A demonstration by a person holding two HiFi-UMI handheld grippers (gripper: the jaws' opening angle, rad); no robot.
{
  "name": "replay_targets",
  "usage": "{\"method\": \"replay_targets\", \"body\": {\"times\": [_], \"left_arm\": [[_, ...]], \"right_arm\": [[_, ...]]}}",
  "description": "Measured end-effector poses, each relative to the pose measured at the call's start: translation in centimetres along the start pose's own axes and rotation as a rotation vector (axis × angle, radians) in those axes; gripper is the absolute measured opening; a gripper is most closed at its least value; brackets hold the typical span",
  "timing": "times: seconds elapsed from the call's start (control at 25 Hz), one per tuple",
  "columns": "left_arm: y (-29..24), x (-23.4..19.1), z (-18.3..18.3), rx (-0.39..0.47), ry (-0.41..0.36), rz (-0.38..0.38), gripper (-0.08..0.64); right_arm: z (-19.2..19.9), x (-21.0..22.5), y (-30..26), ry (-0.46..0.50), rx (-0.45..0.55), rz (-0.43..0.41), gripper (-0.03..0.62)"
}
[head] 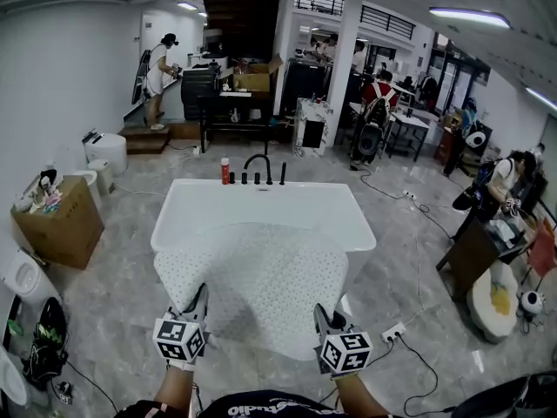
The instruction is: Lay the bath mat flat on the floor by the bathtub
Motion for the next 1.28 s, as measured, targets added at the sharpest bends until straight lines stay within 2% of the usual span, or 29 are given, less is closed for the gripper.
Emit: {"method": "replay_targets", "body": {"times": [0.44, 0.68, 1.28], "left_arm": [[-3.3, -3.8, 0.4, -0.005, 0.009, 0.073, 0.028], [-3.5, -5.0, 1.2, 0.004, 0.058, 0.08, 0.028], [-3.7, -6.0, 2.1, 0.01, 0.107, 0.091, 0.028]], "right_arm": [[-0.5, -1.9, -3.7, -0.001, -0.014, 0.055, 0.049], [-0.9, -2.9, -4.7, 0.031, -0.031, 0.065, 0.049], [-1.2, -4.2, -5.0, 0.072, -0.052, 0.079, 0.049]]}}
Point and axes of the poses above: the fingertips, and each gripper's own axes: y backward along the fingers, x to its right, z out of its underside, the point moved 2 cm from there along y, backward along the fingers, and after that the axes turned 4 degrees about z, right-handed, at the moved point
